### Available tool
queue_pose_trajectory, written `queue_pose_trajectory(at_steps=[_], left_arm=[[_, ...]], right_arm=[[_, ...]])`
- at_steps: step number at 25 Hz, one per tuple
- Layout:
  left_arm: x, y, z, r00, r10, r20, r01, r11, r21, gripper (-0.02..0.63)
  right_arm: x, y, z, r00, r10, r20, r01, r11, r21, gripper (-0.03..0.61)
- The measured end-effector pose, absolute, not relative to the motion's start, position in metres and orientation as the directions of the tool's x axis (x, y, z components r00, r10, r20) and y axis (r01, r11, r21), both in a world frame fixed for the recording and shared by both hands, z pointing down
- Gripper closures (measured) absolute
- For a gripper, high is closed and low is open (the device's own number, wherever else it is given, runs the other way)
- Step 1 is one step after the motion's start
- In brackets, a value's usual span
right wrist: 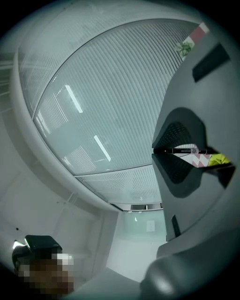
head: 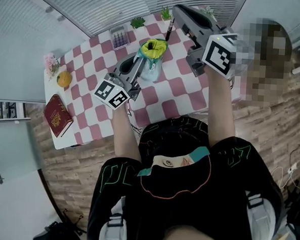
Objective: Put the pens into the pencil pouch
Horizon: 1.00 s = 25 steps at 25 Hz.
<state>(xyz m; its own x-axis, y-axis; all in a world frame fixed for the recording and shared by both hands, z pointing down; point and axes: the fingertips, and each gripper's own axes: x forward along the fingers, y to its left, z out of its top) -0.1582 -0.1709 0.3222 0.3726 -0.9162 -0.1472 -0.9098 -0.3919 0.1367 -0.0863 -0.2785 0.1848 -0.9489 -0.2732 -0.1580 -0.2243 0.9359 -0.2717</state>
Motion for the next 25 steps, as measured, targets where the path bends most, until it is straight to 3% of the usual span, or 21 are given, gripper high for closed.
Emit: queue_pose_trajectory(at_steps=[25], left_arm=[[-0.151,-0.186,0.315,0.376,-0.916,-0.137,-0.916,-0.39,0.095,0.614]], right_arm=[[-0.123,-0.258,0.199,-0.981,-0.149,-0.126,-0.109,0.954,-0.279,0.54]])
